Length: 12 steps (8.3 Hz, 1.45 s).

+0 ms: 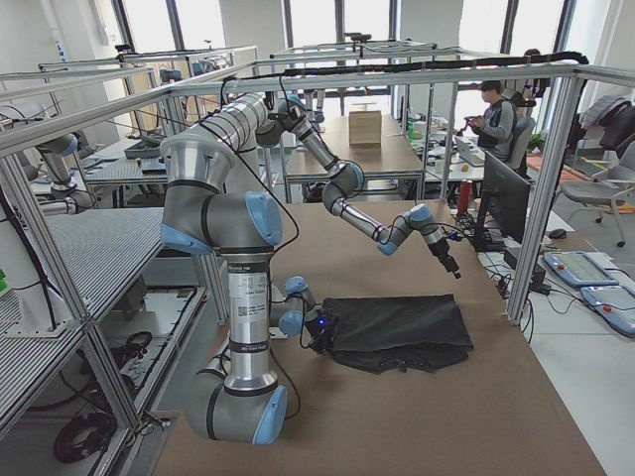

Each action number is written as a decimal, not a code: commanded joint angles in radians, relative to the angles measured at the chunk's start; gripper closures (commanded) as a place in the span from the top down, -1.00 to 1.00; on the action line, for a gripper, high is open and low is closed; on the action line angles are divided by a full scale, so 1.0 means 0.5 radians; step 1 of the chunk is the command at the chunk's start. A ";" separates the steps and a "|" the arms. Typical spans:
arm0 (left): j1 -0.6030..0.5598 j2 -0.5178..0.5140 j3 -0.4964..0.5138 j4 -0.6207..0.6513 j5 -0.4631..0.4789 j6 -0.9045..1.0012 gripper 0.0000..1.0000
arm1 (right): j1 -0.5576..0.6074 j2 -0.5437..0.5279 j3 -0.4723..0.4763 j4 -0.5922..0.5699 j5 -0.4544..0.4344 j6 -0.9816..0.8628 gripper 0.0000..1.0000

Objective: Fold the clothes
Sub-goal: 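Release the far edge and move the left gripper to the near shirt corner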

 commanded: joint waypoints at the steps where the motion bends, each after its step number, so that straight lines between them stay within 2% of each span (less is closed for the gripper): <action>1: 0.000 0.013 -0.025 -0.006 0.000 -0.045 1.00 | 0.000 0.002 0.056 -0.009 0.005 -0.001 -1.00; 2: 0.028 0.138 -0.214 -0.006 0.000 -0.140 1.00 | 0.000 0.012 0.099 -0.028 0.002 0.006 -1.00; 4: 0.208 0.673 -0.915 0.003 0.021 -0.406 1.00 | -0.006 0.033 0.130 -0.031 0.002 0.027 -1.00; 6: 0.447 1.191 -1.496 0.003 0.156 -0.600 1.00 | -0.025 0.039 0.176 -0.073 -0.004 0.067 -1.00; 7: 0.615 1.404 -1.723 0.003 0.296 -0.731 0.99 | -0.052 0.039 0.185 -0.098 -0.013 0.100 -1.00; 8: 0.814 1.533 -1.844 0.003 0.434 -0.845 0.94 | -0.058 0.033 0.185 -0.104 -0.016 0.101 -1.00; 10: 1.259 1.596 -1.882 0.009 0.860 -1.045 0.74 | -0.058 0.015 0.182 -0.104 -0.016 0.101 -1.00; 11: 1.395 1.593 -1.885 0.034 0.993 -1.082 0.62 | -0.055 0.021 0.185 -0.104 -0.016 0.101 -1.00; 12: 1.457 1.596 -1.882 0.034 1.030 -1.137 0.50 | -0.055 0.027 0.182 -0.104 -0.016 0.101 -1.00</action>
